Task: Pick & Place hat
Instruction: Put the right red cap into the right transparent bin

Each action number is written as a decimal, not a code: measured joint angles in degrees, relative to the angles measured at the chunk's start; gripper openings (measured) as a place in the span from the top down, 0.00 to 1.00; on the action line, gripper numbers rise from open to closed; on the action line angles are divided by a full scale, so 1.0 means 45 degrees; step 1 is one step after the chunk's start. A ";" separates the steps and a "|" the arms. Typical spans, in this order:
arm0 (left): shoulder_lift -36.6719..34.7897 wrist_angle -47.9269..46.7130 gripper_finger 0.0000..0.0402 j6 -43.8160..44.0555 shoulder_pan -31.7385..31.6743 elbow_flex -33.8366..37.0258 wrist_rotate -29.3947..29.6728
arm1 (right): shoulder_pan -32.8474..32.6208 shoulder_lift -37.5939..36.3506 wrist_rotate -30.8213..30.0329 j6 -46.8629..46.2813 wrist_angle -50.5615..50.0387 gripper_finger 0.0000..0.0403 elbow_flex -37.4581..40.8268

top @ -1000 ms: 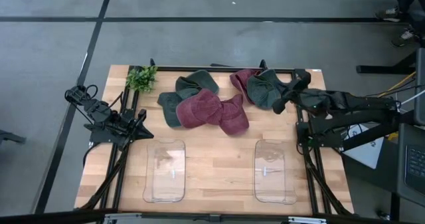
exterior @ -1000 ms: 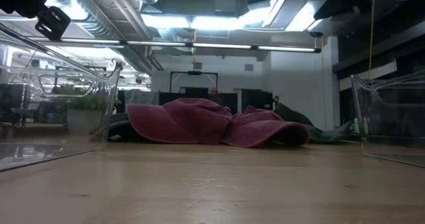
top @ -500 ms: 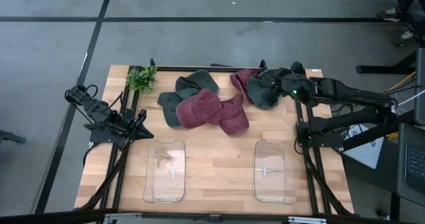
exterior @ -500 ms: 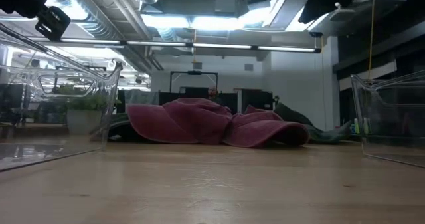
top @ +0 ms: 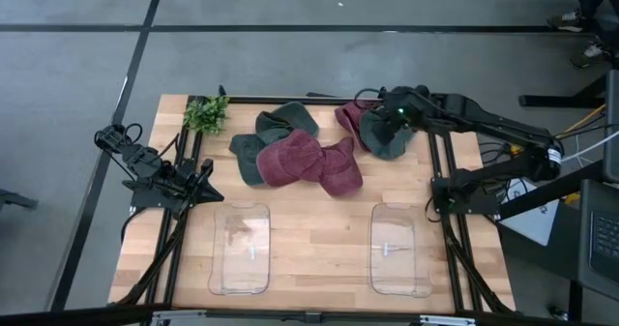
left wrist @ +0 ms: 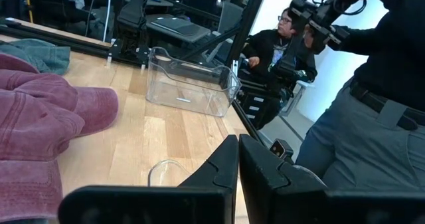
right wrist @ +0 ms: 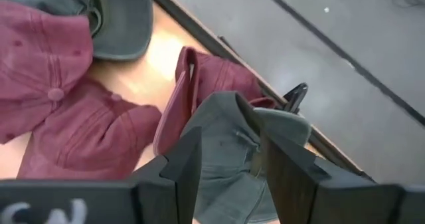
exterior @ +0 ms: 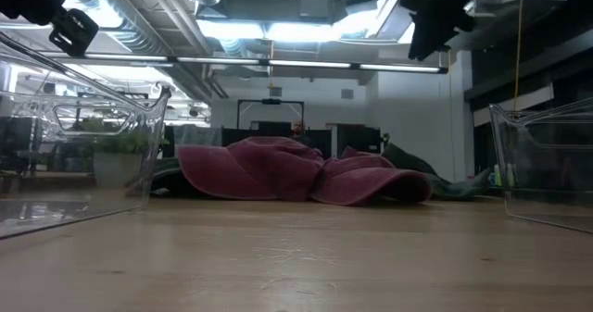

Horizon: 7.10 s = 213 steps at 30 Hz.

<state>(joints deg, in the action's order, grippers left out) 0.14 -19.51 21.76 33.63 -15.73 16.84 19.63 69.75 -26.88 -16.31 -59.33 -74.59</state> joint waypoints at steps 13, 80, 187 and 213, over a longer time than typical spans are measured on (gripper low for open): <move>-0.0004 0.0000 0.97 0.0004 0.0000 0.0000 0.0000 | 0.1093 0.1010 0.1983 0.0010 -0.0496 0.62 0.0000; 0.0000 -0.0004 0.97 0.0005 0.0003 -0.0005 0.0000 | 0.2172 0.6972 0.4525 0.1101 0.2696 0.62 0.0000; -0.0004 -0.0004 0.97 0.0000 0.0003 -0.0005 0.0000 | 0.3610 0.5805 1.9959 -0.3582 0.8956 0.97 -0.2327; 0.0000 -0.0004 0.97 0.0002 0.0005 -0.0005 0.0003 | 0.2519 0.4324 2.1134 -0.3611 0.9204 0.97 -0.2327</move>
<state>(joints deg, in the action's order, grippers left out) 0.14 -19.53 21.77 33.65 -15.75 16.85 30.97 89.21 68.23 -32.56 -17.91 -85.06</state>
